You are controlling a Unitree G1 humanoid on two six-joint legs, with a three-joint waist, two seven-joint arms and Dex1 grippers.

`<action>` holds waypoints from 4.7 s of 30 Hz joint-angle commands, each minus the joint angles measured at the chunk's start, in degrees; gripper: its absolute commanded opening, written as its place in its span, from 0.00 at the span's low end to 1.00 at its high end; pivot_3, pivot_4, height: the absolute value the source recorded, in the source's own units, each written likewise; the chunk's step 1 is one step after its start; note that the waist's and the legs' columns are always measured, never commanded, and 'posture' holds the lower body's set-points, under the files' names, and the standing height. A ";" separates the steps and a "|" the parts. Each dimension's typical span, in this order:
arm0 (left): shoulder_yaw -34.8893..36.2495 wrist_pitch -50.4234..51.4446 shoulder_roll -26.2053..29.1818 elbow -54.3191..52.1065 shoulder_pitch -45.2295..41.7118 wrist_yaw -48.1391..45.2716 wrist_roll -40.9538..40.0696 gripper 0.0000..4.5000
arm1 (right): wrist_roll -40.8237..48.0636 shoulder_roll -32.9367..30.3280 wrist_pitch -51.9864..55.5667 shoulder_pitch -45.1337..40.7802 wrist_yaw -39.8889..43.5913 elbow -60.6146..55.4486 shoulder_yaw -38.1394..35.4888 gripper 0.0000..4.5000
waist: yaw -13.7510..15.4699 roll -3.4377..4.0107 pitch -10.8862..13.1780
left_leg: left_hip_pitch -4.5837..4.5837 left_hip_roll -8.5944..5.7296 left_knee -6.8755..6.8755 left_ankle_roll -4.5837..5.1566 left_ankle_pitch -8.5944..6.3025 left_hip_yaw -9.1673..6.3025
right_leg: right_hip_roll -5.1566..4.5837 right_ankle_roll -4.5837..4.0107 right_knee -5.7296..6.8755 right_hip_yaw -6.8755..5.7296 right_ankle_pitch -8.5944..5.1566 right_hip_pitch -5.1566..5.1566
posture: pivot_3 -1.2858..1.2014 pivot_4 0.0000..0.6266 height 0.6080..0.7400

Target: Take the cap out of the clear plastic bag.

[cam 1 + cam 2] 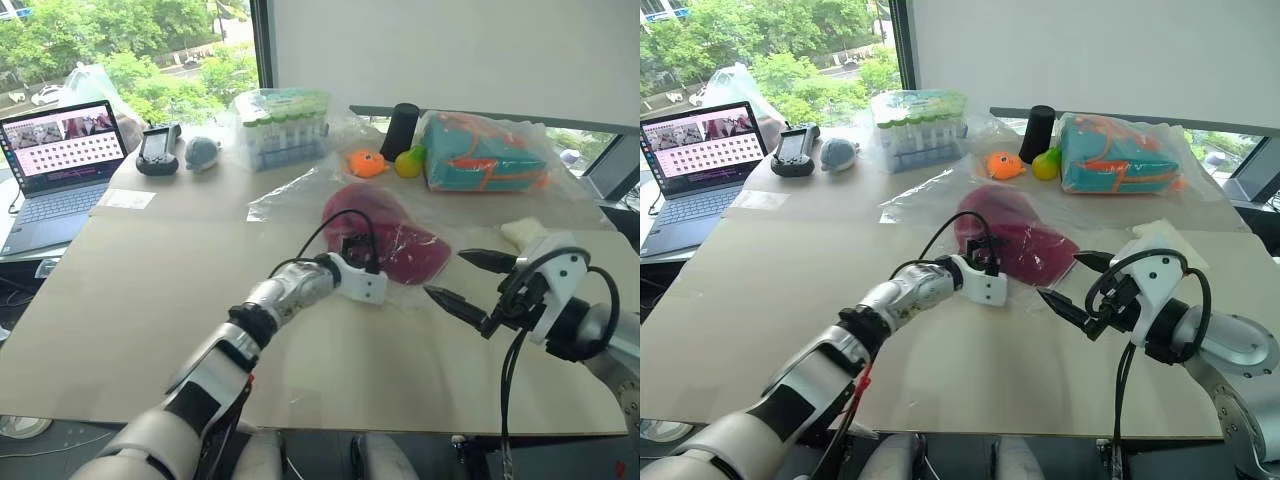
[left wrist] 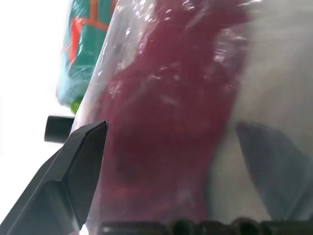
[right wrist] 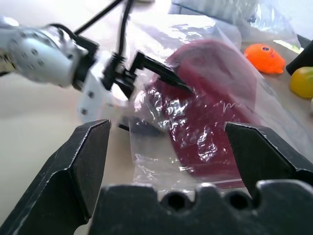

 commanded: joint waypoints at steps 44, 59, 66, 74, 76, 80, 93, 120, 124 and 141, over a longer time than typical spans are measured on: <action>-3.61 -23.95 21.30 8.80 3.10 17.79 0.75 0.01 | 1.10 -0.27 0.21 -1.54 -3.57 -1.26 1.73 1.00 | -3.57 0.03 -0.11 | 0.30 0.06 -0.19 -0.01 -0.01 0.00 | 0.04 0.00 0.10 0.09 -0.01 0.09 | 0.52 0.24 1.00; -3.96 -31.40 45.01 17.00 8.36 29.78 5.90 0.01 | 1.15 2.76 0.31 -6.49 -5.28 -1.14 8.87 1.00 | -3.89 0.01 -0.10 | 0.28 0.14 -0.29 -0.01 -0.01 0.12 | 0.01 -0.08 0.12 0.02 -0.06 -0.04 | 0.52 0.24 1.00; 0.61 -46.79 43.89 9.27 12.73 21.71 -4.96 0.01 | 0.99 2.61 0.18 -8.79 -4.29 0.82 10.55 1.00 | -3.21 0.02 -0.11 | 0.20 0.19 -0.30 -0.02 -0.01 0.24 | -0.04 -0.14 0.12 0.03 -0.05 -0.15 | 0.52 0.24 1.00; 3.22 -47.20 40.96 0.76 15.47 10.90 -9.75 0.53 | 0.63 2.48 0.18 -9.69 -3.89 1.55 11.03 1.00 | -1.15 0.01 -0.10 | -0.52 0.18 -0.20 -0.01 0.01 0.34 | -0.05 -0.52 0.24 0.05 0.20 -0.87 | 0.52 0.24 1.00; 3.58 -45.74 39.87 0.35 15.25 10.11 -9.44 0.68 | 0.62 2.56 0.21 -9.63 -3.96 1.50 10.99 1.00 | -1.09 0.01 -0.10 | -0.54 0.17 -0.20 -0.01 0.01 0.33 | -0.03 -0.53 0.27 0.05 0.21 -0.88 | 0.52 0.24 1.00; 3.89 -41.40 35.16 -1.97 12.98 10.67 -6.59 0.99 | 0.31 2.66 0.12 -9.20 -4.36 1.20 10.83 1.00 | -0.59 0.01 -0.10 | -0.54 0.15 -0.13 -0.01 0.01 0.31 | -0.04 -0.29 0.27 0.04 0.10 -0.83 | 0.52 0.24 1.00; 0.67 -34.93 20.78 -3.46 8.16 11.62 0.13 0.99 | -0.60 2.59 -0.07 -8.82 -5.10 0.68 9.95 1.00 | -0.42 -0.01 -0.11 | -0.69 0.10 -0.04 -0.01 0.02 0.24 | -0.02 -0.30 0.20 0.06 0.22 -0.86 | 0.52 0.24 1.00; -0.33 -35.24 21.70 -2.73 9.29 7.75 -0.15 0.00 | 0.05 2.50 0.47 -8.25 -5.63 0.24 9.33 1.00 | -0.76 0.09 -0.22 | -0.26 0.09 -0.03 -0.01 0.02 0.23 | -0.02 -0.05 0.22 0.07 0.09 -0.42 | 0.52 0.24 1.00; -0.26 -35.36 22.06 -3.28 9.48 7.80 -0.17 0.00 | 0.03 2.51 0.48 -8.30 -5.65 0.26 9.44 1.00 | -0.80 0.09 -0.22 | -0.22 0.10 -0.04 -0.01 0.02 0.23 | -0.02 -0.04 0.20 0.07 0.09 -0.38 | 0.52 0.24 1.00; 8.39 -62.92 45.42 -5.63 17.25 10.08 -6.70 0.00 | -0.49 2.68 0.02 -9.92 -4.95 1.30 12.24 1.00 | -2.63 0.05 -0.19 | -0.42 0.17 -0.12 -0.01 0.02 0.27 | -0.01 -0.16 0.34 0.11 0.15 -0.77 | 0.52 0.24 1.00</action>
